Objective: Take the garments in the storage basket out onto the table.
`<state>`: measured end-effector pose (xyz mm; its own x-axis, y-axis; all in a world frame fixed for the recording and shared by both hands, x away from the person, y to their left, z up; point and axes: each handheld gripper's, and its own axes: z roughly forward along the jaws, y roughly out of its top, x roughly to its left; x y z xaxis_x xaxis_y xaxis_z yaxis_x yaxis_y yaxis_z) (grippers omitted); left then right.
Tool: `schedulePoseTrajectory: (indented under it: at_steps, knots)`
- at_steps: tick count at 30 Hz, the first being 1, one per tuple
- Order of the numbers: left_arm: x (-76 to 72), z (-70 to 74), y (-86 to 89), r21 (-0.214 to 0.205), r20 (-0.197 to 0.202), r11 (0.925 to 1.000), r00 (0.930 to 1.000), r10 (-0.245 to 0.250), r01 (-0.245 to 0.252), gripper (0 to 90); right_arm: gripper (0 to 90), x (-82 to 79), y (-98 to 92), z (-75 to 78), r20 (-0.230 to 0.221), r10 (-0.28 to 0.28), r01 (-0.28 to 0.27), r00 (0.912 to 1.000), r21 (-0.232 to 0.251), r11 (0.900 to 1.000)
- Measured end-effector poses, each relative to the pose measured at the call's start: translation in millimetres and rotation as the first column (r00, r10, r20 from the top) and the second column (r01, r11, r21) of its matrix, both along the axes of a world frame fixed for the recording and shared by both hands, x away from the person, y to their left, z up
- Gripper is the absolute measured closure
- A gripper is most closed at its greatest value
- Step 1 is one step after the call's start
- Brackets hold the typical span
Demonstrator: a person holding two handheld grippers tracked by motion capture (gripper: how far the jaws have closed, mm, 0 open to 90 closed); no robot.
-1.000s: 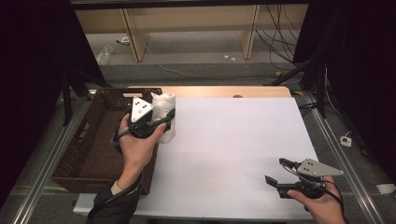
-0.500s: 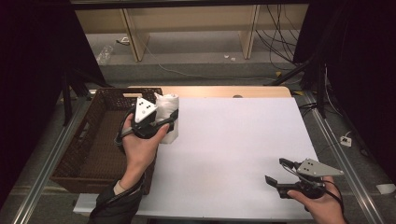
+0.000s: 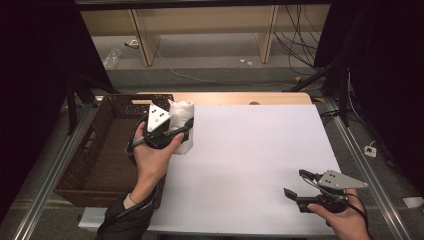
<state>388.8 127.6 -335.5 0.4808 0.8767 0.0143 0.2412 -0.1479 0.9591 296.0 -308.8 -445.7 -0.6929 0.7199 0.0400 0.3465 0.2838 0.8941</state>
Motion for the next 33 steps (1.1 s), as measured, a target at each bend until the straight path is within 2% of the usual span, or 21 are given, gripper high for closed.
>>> schedulePoseTrajectory:
  at_steps: [33]
  knots:
    - [-1.9,-1.1,-18.0,0.011,0.002,0.9992,0.9992,-0.039,0.039,42.5,16.7,0.1,0.0,-0.2,-0.001,0.001,-0.001,1.0,-0.001,1.0]
